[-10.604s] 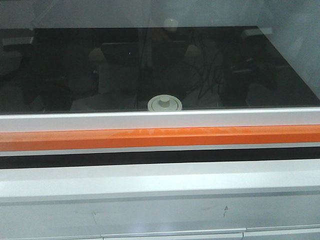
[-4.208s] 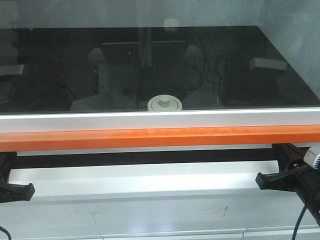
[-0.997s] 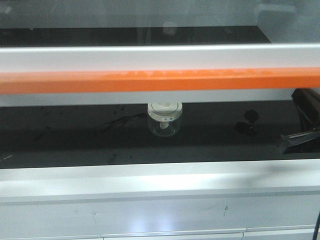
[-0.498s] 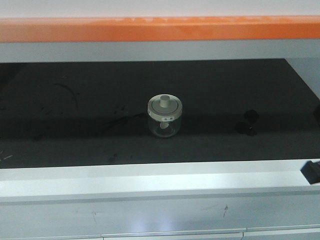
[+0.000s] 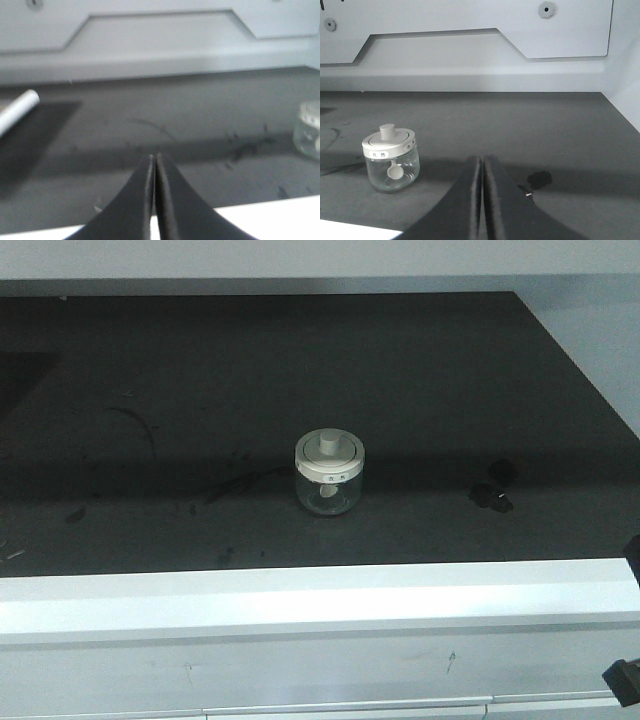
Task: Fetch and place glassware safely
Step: 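Move the right gripper into the cabinet toward the glass jar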
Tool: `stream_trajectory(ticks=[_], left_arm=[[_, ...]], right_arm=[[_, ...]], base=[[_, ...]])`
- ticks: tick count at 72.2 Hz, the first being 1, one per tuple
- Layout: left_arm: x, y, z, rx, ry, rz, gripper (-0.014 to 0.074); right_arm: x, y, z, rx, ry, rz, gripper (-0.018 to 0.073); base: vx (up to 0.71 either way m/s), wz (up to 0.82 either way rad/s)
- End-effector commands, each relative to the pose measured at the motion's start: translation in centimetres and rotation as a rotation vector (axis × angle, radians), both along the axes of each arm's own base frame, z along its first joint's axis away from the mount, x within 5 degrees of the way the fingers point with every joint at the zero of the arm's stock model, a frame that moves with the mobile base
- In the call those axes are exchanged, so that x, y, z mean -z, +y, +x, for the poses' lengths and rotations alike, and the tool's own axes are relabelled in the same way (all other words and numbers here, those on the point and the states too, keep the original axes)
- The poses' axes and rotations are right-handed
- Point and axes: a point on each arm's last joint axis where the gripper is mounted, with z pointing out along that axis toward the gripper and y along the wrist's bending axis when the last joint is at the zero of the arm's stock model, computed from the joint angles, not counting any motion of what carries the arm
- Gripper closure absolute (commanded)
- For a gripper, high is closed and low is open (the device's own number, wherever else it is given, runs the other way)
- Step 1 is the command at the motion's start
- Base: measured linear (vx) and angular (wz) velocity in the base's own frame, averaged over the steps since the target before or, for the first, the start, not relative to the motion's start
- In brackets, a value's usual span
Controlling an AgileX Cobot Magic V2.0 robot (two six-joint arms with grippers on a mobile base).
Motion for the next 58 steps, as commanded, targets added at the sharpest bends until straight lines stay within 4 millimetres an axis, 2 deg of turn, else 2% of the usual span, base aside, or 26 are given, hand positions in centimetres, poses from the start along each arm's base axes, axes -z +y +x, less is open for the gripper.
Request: stream_trajectory(ticks=[1, 27, 36, 42, 58], left_arm=[[-1.51, -0.08, -0.14, 0.01, -0.113, -0.028, 0.0603], [-1.57, -0.15, -0.13, 0.018, -0.112, -0.091, 0.0603], [-1.61, -0.34, -0.16, 0.037, -0.095, -0.305, 0.0603], [-1.62, -0.35, -0.16, 0.038, -0.093, -0.331, 0.0603], [-1.61, -0.35, -0.16, 0.038, -0.092, -0.329, 0.0603]], right_arm=[[-1.2, 0.17, 0.0, -0.018, -0.053, 0.003, 0.056], [-1.26, 0.2, -0.02, -0.021, -0.065, -0.015, 0.0559], [-1.32, 0.23, -0.03, -0.025, -0.069, -0.006, 0.0553], [-1.45, 0.31, -0.07, -0.033, -0.084, -0.007, 0.0543], [-1.62, 0.38, -0.09, -0.041, -0.098, -0.015, 0.0424]], base=[[0.0, 0.0], [0.0, 0.0], [0.0, 0.0], [0.0, 0.0], [0.0, 0.0]])
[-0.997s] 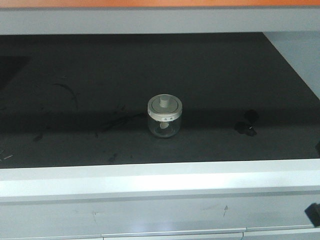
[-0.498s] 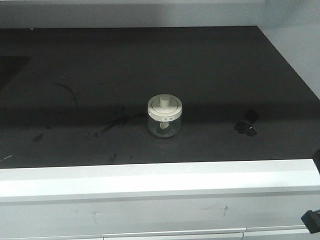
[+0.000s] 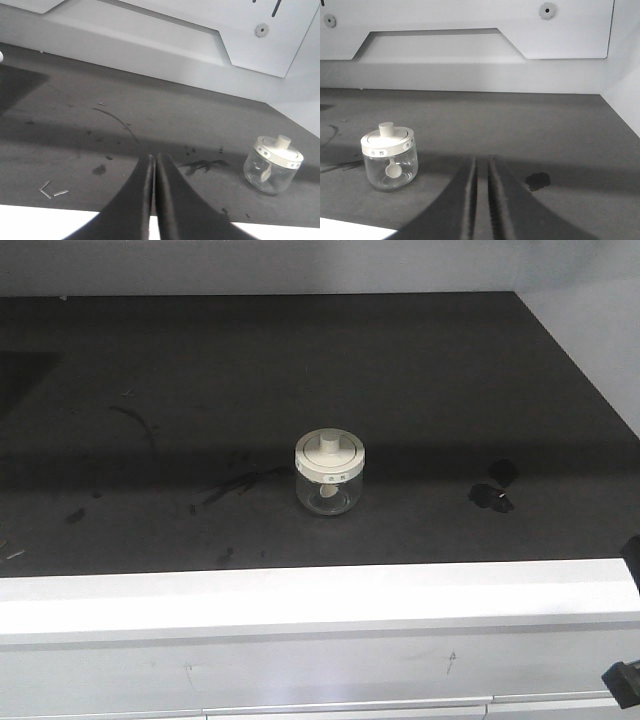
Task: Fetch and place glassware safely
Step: 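Move the right gripper into the cabinet toward the glass jar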
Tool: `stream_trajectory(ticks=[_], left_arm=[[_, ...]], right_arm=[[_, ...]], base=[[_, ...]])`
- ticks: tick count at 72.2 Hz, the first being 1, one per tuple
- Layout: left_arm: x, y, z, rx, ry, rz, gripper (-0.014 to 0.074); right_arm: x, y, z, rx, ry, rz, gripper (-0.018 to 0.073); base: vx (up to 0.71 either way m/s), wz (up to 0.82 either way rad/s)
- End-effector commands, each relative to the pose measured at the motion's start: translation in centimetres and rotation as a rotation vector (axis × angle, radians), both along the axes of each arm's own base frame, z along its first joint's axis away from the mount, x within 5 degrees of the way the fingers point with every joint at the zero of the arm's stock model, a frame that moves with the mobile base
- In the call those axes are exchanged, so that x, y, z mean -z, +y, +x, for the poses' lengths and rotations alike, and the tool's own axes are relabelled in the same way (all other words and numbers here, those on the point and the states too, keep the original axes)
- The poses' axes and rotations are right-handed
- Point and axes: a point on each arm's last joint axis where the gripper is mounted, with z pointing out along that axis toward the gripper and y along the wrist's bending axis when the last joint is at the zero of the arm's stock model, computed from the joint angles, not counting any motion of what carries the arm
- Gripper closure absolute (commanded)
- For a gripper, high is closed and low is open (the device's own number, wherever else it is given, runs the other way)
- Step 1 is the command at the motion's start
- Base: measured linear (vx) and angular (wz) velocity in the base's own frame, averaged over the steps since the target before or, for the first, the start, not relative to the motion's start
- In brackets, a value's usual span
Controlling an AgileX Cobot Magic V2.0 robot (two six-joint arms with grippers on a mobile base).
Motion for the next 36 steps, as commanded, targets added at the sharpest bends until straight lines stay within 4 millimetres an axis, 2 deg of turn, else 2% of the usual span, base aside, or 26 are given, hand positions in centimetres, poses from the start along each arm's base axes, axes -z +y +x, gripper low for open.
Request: stream_trajectory(ticks=[1, 10, 20, 27, 36], left_arm=[[-1.5, 0.1, -0.1, -0.006, -0.096, -0.033, 0.0603], [-1.5, 0.1, -0.1, -0.006, -0.096, -0.033, 0.0603], [-1.5, 0.1, -0.1, -0.006, -0.096, -0.033, 0.0603], [-1.5, 0.1, -0.1, -0.006, -0.096, -0.033, 0.0603], [-1.5, 0.1, -0.1, -0.006, -0.096, -0.033, 0.0603]], right_arm=[[-1.6, 0.4, 0.0, -0.039, -0.087, 0.005, 0.0414], [-1.7, 0.6, 0.3, -0.062, -0.102, 0.01, 0.0299], [-2.9, 0.9, 1.5, -0.078, -0.088, 0.026, 0.0172], [-4.2, 1.5, 2.8, -0.116, -0.104, -0.009, 0.012], [-5.8, 2.8, 4.6, -0.234, -0.132, -0.022, 0.0109]], base=[[0.0, 0.0], [0.0, 0.0], [0.0, 0.0], [0.0, 0.0], [0.0, 0.0]])
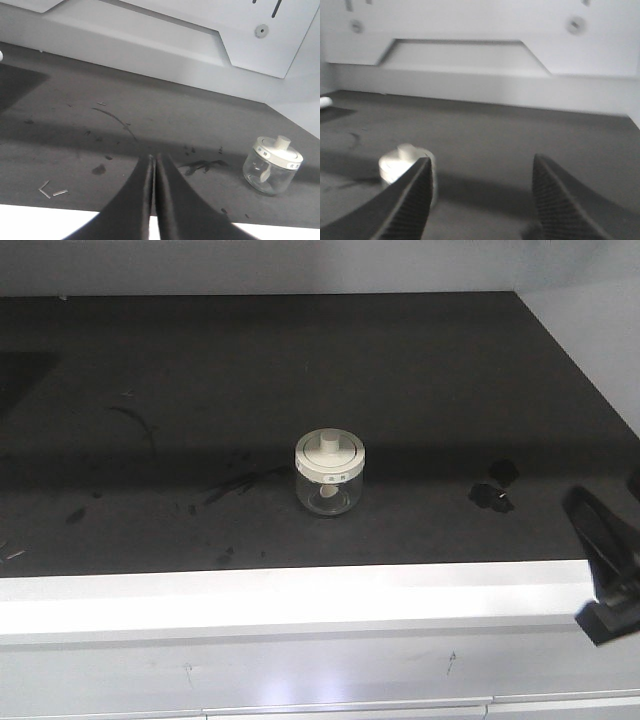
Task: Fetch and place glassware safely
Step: 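Move the right gripper into the cabinet toward the glass jar, then close the right gripper on the white lid of the glass jar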
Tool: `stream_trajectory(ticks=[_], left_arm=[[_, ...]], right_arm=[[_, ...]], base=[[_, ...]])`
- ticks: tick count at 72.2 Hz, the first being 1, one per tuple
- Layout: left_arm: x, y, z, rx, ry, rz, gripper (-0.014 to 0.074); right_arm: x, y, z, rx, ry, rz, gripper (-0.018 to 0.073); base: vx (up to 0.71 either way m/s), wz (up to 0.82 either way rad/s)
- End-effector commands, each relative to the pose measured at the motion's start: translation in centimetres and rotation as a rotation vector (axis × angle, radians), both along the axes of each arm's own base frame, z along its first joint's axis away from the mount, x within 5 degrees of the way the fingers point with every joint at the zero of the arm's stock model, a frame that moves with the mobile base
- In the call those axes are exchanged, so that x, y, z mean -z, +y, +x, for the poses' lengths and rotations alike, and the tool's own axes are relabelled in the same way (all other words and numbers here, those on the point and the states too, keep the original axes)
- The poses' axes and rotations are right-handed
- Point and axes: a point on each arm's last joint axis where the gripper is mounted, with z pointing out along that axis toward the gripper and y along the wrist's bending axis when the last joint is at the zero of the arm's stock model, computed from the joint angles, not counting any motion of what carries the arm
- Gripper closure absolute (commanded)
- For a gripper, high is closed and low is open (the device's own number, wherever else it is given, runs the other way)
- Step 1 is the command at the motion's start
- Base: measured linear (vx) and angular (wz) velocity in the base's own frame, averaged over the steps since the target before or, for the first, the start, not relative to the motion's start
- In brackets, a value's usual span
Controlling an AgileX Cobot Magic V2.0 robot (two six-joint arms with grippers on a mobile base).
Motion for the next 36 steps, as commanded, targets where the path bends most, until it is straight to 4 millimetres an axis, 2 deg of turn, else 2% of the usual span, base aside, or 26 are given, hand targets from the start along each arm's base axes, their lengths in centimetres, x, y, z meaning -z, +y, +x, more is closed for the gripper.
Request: stream_trajectory(ticks=[1, 6, 19, 36], left_arm=[[-1.5, 0.1, -0.1, -0.006, -0.097, -0.029, 0.0603], [-1.5, 0.1, -0.1, -0.006, -0.097, -0.029, 0.0603], [-1.5, 0.1, -0.1, -0.006, -0.097, -0.029, 0.0603], [-1.5, 0.1, -0.1, -0.006, -0.097, -0.029, 0.0603]], right_arm=[[-2.6, 1.3, 1.2, -0.127, -0.089, 0.028, 0.0109], [-3.3, 2.0, 2.6, -0.19, -0.066, 0.054, 0.0109], [-4.2, 3.9, 7.6, -0.329, -0.023, 0.031, 0.0109], [-4.4, 5.8, 13.7, -0.434, 0.008, -0.017, 0.011]], base=[[0.0, 0.0], [0.0, 0.0], [0.0, 0.0], [0.0, 0.0]])
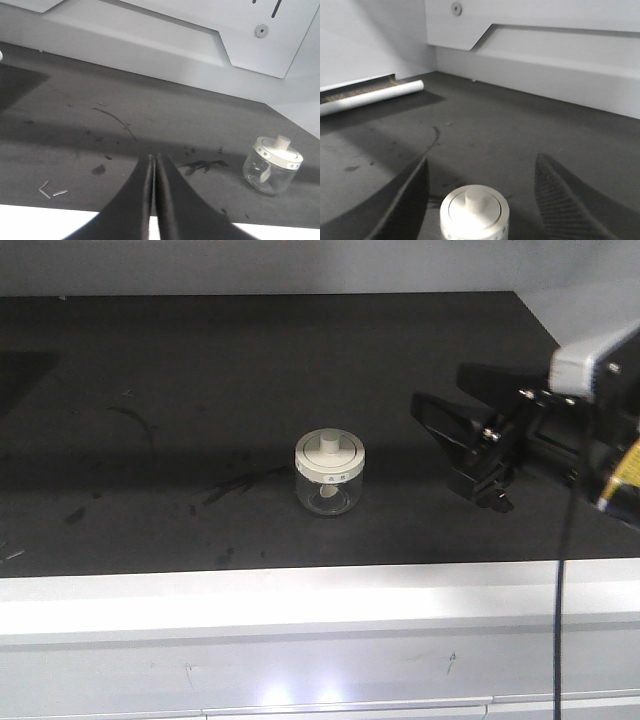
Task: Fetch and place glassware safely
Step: 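Close the right gripper on the white lid of the glass jar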
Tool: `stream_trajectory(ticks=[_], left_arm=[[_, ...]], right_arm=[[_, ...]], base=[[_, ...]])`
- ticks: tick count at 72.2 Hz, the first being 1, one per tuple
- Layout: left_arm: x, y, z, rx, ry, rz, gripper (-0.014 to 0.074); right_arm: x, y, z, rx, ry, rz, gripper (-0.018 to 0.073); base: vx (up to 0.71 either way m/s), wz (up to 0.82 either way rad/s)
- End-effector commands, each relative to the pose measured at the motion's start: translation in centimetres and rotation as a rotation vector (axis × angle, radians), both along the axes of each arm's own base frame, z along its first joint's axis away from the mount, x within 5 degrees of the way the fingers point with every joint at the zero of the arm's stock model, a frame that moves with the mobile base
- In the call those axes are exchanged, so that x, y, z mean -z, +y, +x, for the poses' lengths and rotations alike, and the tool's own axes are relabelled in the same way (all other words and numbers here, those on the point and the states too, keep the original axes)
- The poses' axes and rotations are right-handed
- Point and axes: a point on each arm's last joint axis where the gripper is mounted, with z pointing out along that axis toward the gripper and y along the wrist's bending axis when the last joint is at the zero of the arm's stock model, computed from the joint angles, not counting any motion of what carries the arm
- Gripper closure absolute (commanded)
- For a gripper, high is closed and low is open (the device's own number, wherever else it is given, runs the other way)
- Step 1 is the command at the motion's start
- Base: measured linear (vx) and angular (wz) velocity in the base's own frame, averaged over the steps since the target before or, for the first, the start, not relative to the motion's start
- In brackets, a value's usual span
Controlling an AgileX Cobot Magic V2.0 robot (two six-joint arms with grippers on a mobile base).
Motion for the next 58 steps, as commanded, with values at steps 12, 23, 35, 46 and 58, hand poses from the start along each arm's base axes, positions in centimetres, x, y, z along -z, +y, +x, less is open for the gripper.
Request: stream_trajectory(ticks=[12, 23, 35, 46, 58], left_arm=[[-1.5, 0.1, -0.1, -0.006, -0.097, -0.029, 0.0603], [-1.5, 0.1, -0.1, -0.006, -0.097, -0.029, 0.0603], [-1.5, 0.1, -0.1, -0.006, -0.097, -0.029, 0.0603], [-1.5, 0.1, -0.1, -0.006, -0.097, -0.029, 0.0603], [-1.5, 0.1, -0.1, -0.006, -0.097, -0.029, 0.0603]], right_arm=[[-1.4, 4.8, 3.4, -0.121, -0.044, -0.064, 0.011], [-0.3, 6.9, 5.0, -0.132, 0.013, -0.045, 0.011], [2.0, 7.2, 6.9, -0.088, 0.063, -0.016, 0.011], [3.7, 7.6, 7.8, -0.098, 0.054, -0.022, 0.011], [5.0, 7.8, 8.7, -0.085, 0.047, -0.01, 0.011]], base=[[0.0, 0.0], [0.0, 0.0], [0.0, 0.0], [0.0, 0.0], [0.0, 0.0]])
